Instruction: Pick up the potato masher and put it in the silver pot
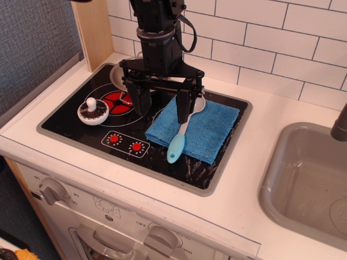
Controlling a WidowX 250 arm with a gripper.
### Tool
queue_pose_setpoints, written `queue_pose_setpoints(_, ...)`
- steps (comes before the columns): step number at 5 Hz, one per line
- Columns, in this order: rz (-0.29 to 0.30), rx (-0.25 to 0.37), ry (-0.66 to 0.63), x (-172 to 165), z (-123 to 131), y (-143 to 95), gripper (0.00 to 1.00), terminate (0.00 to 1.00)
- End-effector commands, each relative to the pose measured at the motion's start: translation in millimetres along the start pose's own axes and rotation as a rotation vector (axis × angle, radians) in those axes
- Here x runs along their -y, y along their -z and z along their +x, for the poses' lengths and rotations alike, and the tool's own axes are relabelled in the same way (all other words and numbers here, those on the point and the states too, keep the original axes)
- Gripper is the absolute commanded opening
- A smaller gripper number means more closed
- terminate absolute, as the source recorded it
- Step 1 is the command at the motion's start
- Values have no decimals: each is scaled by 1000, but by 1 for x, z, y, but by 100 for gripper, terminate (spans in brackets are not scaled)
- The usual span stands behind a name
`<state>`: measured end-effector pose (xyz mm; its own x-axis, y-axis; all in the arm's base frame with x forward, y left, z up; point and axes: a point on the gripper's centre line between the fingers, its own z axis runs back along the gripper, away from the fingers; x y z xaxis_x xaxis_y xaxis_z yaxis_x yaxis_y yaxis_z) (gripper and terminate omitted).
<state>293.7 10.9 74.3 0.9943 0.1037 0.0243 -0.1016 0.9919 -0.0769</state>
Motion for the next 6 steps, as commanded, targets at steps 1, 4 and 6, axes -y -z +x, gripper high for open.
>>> queue_pose_setpoints(1,0,0,0,0,0,0,100,0)
queue_pose_setpoints(4,122,119,-162,-110,0,-31,100,0)
queue_pose_setpoints(6,110,94,-260,-134,7,8,100,0)
